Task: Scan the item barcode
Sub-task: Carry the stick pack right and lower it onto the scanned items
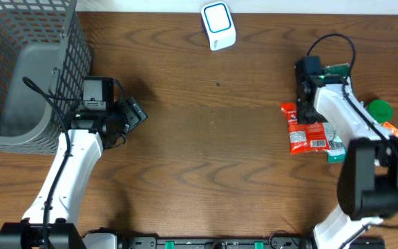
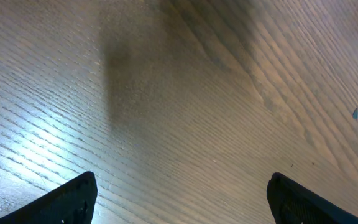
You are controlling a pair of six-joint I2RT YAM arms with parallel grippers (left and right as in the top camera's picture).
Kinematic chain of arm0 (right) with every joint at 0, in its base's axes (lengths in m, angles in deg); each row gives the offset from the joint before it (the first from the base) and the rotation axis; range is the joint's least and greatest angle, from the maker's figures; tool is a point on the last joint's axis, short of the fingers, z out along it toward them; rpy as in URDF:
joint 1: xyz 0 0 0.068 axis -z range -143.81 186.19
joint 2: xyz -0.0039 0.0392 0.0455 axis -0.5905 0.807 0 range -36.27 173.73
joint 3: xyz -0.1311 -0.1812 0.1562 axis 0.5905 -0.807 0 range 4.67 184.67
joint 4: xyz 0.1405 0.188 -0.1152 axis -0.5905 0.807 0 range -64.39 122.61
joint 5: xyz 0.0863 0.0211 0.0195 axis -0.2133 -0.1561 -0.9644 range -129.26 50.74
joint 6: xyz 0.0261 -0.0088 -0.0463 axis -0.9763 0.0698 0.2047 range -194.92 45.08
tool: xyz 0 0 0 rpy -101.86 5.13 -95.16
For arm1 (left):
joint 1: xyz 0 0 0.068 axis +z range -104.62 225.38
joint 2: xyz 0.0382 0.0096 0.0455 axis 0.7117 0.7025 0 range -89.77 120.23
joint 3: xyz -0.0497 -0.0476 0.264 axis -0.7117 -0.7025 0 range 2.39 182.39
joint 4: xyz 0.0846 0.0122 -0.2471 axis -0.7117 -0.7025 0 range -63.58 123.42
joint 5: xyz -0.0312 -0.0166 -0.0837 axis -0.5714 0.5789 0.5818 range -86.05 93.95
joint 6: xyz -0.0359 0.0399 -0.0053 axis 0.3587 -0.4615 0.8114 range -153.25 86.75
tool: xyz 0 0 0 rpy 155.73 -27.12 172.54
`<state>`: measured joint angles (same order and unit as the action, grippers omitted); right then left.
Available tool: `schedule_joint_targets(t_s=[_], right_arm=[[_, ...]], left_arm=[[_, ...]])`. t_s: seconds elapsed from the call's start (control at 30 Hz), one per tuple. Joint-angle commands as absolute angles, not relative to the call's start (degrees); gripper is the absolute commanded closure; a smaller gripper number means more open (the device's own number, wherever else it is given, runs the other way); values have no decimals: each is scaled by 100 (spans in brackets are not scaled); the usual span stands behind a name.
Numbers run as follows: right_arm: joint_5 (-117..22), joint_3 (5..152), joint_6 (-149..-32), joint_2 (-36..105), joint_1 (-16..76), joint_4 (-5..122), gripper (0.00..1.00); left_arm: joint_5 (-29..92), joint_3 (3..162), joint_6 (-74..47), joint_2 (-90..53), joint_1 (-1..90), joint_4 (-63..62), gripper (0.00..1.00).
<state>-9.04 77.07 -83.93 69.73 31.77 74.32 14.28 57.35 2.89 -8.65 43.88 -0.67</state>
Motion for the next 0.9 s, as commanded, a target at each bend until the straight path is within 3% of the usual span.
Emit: schedule_joint_targets(t_s=[0.0,0.87], right_arm=[[-1910,7886,-8253,6332,3162,7405,2],[-2010,7882,-8255,6122,3162,7443,1]], left_arm=[[1373,5774,276,-876,4438,-80,12],[1373,5774,276,-876,4438,-80,12]])
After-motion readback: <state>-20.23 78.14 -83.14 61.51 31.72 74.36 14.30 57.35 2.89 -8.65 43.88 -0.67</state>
